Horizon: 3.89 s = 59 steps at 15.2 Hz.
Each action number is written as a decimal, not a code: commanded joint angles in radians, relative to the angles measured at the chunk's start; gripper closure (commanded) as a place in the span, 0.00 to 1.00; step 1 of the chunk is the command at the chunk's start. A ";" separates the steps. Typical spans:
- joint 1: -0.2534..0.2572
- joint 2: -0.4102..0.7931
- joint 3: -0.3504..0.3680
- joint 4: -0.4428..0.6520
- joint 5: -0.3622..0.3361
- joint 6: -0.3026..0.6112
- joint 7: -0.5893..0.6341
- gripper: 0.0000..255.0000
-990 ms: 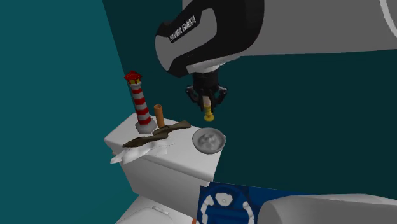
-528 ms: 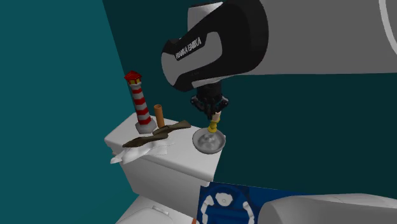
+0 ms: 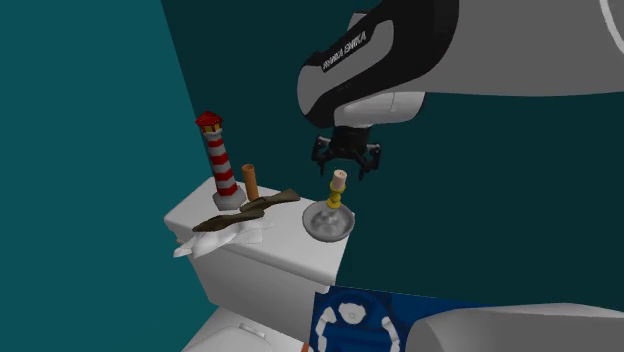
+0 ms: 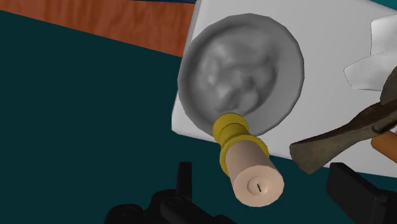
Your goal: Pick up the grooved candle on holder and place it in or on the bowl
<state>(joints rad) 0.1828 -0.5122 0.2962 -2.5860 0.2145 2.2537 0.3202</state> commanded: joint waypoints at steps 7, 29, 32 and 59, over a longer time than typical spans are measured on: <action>-0.001 0.058 0.011 -0.031 0.005 0.091 -0.006 0.00; -0.003 0.012 -0.004 0.031 -0.003 -0.018 -0.003 1.00; -0.004 -0.004 -0.010 0.061 -0.007 -0.063 -0.001 1.00; 0.012 -0.043 0.092 -0.144 -0.015 0.245 0.029 0.00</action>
<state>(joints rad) 0.1981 -0.5692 0.3853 -2.7277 0.2009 2.4816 0.3499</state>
